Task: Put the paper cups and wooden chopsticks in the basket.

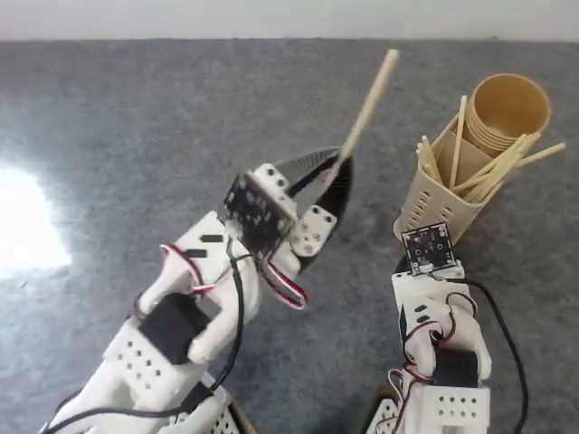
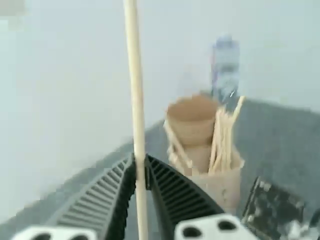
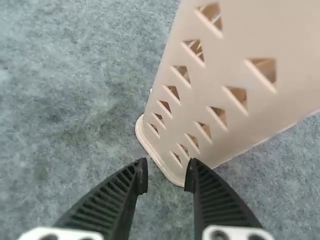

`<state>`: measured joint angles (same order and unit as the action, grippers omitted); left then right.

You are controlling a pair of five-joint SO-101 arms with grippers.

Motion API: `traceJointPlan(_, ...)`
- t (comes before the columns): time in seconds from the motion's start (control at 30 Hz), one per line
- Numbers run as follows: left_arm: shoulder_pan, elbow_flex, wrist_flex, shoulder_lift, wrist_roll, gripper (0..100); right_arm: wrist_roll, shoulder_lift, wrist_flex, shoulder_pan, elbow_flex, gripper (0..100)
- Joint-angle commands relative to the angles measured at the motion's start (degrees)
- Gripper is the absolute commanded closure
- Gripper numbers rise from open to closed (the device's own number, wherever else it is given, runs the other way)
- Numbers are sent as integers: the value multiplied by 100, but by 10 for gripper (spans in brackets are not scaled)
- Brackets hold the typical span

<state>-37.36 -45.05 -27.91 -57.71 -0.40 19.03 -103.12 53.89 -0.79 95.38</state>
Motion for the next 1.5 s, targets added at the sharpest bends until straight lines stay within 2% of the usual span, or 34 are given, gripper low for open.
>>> traceJointPlan(0.0, -316, 22, 1231, 264, -70, 987, 97, -22, -84, -13, 105, 862)
traceJointPlan(0.17, -598, 400, 1495, 1064, -176, 987, 97, -22, -84, -13, 105, 862)
traceJointPlan(0.37, -774, 1279, 2057, 2796, -448, 987, 97, -22, -84, -13, 105, 862)
traceJointPlan(0.67, -1081, 3890, 1820, 4774, -431, 987, 97, -22, -75, -22, 105, 862)
traceJointPlan(1.03, -879, 5675, 1653, 7367, -422, 987, 97, -22, -66, -22, 105, 862)
traceJointPlan(1.13, -905, 5710, 1389, 7587, -422, 980, 97, -22, -75, -22, 105, 862)
traceJointPlan(1.3, -905, 5727, 879, 7411, -413, 877, 97, -22, -75, -31, 105, 862)
traceJointPlan(1.47, -932, 5719, 378, 7130, -413, 865, 97, -22, -75, -31, 105, 862)
